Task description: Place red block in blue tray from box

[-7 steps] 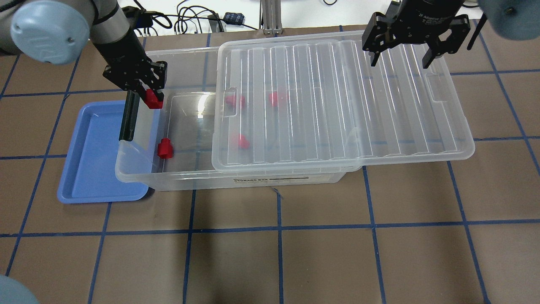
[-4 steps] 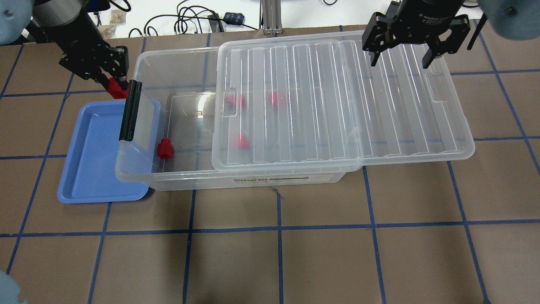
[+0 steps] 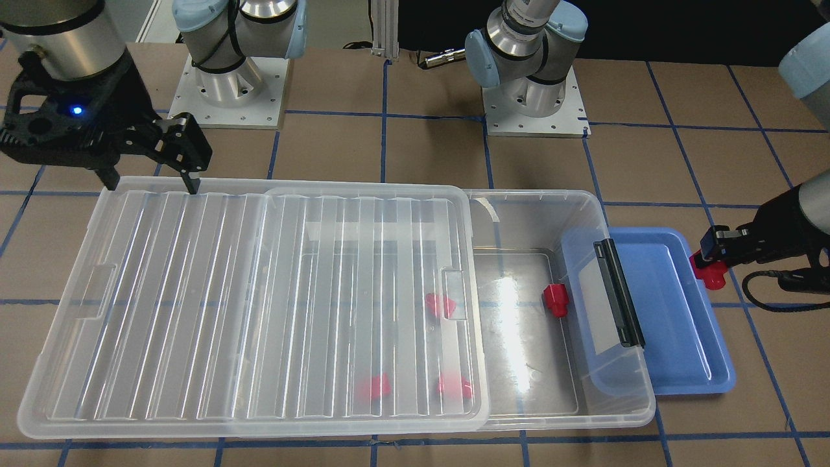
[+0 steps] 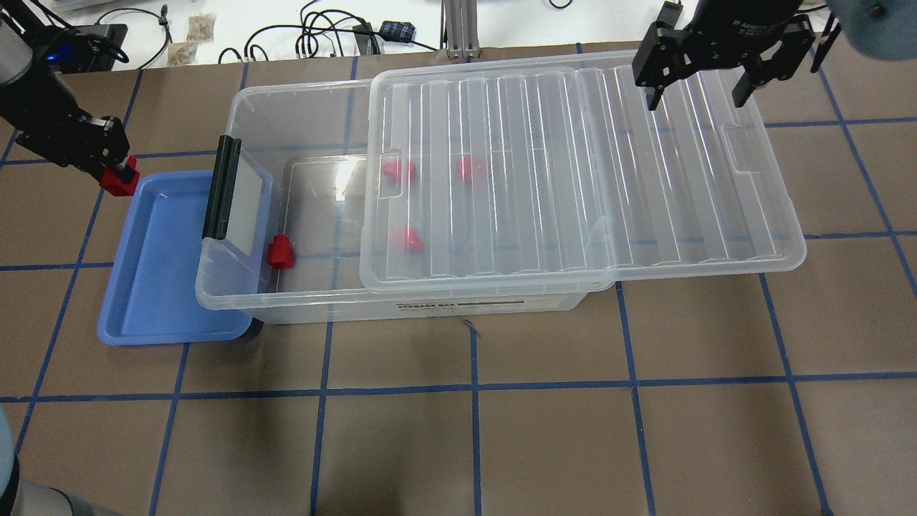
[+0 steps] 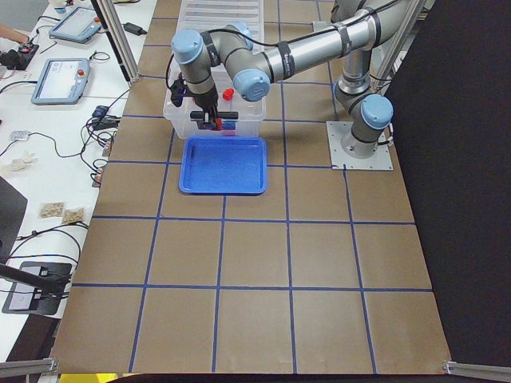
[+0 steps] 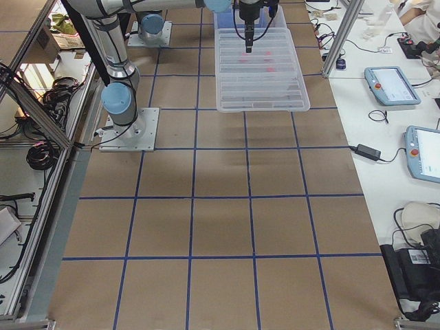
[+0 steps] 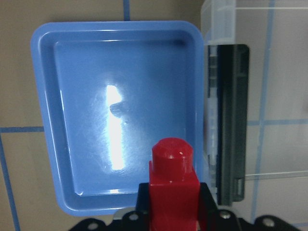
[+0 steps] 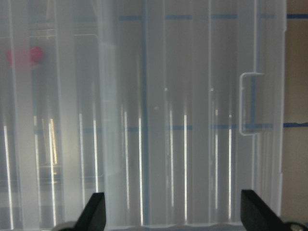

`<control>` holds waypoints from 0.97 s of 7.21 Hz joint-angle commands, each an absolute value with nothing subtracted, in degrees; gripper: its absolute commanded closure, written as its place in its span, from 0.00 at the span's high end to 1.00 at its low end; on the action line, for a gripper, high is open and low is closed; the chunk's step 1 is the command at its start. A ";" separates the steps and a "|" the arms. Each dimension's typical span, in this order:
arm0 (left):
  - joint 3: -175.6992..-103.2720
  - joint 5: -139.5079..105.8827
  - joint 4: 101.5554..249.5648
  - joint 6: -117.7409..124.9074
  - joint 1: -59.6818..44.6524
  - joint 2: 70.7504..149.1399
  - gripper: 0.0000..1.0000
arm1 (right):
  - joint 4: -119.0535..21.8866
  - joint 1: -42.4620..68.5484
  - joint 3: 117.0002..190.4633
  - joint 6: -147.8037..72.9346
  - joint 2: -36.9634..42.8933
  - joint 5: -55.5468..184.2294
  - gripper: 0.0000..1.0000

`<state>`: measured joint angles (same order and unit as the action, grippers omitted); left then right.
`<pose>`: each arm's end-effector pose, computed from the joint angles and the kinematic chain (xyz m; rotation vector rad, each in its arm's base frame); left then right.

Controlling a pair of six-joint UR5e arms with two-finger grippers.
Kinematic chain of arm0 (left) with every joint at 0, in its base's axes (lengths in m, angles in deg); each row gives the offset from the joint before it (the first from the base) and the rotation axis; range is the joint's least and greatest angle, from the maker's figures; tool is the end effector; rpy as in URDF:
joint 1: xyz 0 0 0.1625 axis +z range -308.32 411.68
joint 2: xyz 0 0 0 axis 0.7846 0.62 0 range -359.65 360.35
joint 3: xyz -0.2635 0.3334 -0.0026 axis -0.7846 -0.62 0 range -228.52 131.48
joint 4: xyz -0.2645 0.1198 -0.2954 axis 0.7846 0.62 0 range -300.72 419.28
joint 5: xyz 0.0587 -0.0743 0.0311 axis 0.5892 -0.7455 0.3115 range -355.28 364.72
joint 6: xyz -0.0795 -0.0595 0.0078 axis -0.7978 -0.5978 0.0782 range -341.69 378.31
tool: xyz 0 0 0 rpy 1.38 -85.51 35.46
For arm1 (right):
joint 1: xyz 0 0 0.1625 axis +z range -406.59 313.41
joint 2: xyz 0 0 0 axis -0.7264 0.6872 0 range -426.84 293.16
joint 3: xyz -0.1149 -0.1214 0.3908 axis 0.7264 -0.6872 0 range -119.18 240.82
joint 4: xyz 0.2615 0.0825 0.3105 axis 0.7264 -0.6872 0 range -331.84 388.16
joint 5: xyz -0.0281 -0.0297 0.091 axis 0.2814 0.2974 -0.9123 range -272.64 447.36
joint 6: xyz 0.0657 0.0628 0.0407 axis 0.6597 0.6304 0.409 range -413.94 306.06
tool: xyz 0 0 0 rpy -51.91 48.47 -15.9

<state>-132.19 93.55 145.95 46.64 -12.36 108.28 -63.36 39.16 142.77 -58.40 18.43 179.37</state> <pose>0.1406 -0.5981 0.3751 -0.0607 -3.0515 -0.1822 0.0898 -0.5425 0.5180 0.0033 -3.0977 0.1267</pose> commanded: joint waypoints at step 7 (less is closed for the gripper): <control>-143.35 93.49 132.67 49.25 -10.81 117.59 0.18 | -82.40 19.06 156.45 -78.65 9.53 177.10 1.00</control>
<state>-143.24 93.50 132.70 49.22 -10.81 116.70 -82.20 18.62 156.10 -80.75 10.01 177.73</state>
